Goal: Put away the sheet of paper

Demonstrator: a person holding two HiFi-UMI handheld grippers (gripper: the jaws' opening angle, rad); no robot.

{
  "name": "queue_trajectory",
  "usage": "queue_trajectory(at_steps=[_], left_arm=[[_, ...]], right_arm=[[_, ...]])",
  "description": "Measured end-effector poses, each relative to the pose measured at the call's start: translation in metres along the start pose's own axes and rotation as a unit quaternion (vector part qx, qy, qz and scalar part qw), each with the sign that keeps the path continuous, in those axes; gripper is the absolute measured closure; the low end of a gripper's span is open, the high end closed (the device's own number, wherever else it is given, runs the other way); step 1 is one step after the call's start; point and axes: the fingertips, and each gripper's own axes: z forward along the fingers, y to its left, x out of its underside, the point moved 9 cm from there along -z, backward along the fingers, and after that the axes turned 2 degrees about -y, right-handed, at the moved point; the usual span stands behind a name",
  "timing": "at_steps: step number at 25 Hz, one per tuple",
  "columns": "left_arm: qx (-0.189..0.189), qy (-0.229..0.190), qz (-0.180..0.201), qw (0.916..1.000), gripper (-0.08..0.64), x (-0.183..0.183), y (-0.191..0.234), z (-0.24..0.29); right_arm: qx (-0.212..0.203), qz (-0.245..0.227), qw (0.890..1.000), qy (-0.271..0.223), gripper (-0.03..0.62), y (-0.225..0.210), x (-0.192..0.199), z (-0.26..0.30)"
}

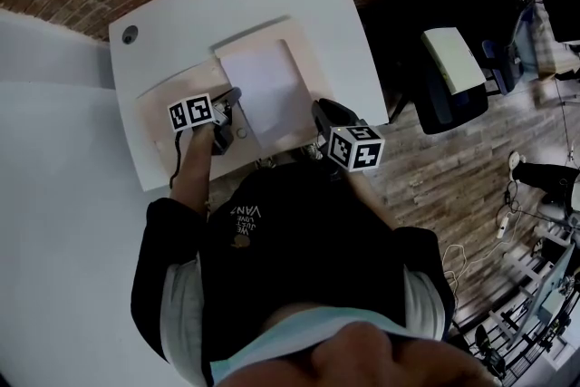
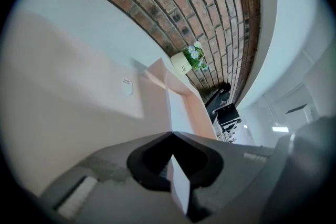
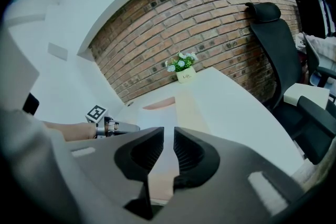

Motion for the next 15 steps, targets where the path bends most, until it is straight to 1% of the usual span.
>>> queue_trajectory(at_steps=[8,15], left_arm=[[0.003,0.007,0.005,1.0000,0.558,0.001,-0.005,0.008],[0.007,0.008,0.001,0.9999,0.558,0.001,-0.010,0.018]], right_arm=[[0.000,-0.001,1.000,-0.001,0.535,-0.001,-0.001,0.000],[0.003,0.001,1.000,-0.001,0.535,-0.005,-0.003,-0.002]])
